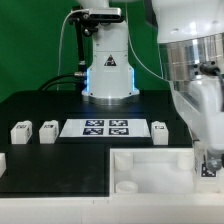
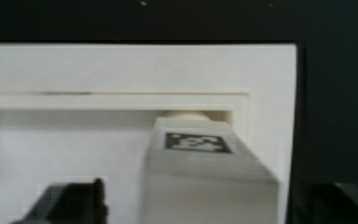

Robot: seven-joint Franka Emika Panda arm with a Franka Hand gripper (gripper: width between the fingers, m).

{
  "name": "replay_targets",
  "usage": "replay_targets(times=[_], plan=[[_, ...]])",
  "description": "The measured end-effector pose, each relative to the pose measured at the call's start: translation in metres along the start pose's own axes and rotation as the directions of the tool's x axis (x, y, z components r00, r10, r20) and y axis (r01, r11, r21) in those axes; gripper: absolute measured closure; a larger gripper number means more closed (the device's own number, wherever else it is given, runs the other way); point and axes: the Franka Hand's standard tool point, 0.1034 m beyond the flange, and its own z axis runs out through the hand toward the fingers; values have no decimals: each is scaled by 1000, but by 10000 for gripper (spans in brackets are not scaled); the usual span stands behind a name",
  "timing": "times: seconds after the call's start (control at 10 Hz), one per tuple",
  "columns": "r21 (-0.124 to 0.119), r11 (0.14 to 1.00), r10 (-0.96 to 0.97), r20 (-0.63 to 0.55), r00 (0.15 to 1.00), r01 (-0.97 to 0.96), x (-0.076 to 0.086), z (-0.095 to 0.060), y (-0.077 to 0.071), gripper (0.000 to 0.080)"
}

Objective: Assemble one leg

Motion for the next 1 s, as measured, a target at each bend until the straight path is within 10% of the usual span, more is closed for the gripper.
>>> replay_targets(times=[0.5,0.9,1.0], plan=[[-8,804,-595,-6,804,595,1,0,0,153],[-103,276,-959,41,282,955,0,1,5,151],[-100,293,-954,39,298,951,0,0,4,151]])
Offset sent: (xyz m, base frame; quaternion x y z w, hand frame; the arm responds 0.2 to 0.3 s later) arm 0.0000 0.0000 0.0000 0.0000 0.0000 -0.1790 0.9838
